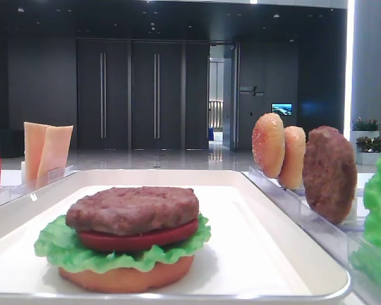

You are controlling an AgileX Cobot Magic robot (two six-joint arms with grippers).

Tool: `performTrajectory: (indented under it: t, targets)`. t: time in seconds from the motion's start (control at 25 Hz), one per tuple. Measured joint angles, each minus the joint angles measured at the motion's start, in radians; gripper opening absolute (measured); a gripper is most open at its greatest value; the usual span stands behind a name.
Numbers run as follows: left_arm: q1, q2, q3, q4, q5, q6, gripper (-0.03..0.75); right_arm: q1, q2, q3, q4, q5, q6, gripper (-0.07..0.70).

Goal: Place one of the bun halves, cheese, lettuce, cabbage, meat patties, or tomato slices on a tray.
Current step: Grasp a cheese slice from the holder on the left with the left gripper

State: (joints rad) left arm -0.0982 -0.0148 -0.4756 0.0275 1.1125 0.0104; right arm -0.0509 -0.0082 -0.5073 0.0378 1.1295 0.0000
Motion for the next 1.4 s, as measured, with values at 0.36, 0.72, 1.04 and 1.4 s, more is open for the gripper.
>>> performTrajectory:
  t: [0.36,0.72,1.04,1.4]
  targets:
    - [0.0,0.0,0.0,0.0,0.0,0.0,0.513,0.0,0.0,0.0,-0.001,0.0,0.0,0.447]
    - [0.0,0.002,0.0,0.0,0.0,-0.016,0.513,0.0,0.0,0.0,-0.001,0.0,0.0,0.447]
    - [0.0,0.188,-0.069,0.0,0.022,-0.092,0.513,0.0,0.0,0.0,-0.001,0.0,0.0,0.447]
    - [0.0,0.568,-0.248,-0.001,0.085,-0.127,0.513,0.0,0.0,0.0,-0.001,0.001,0.0,0.447]
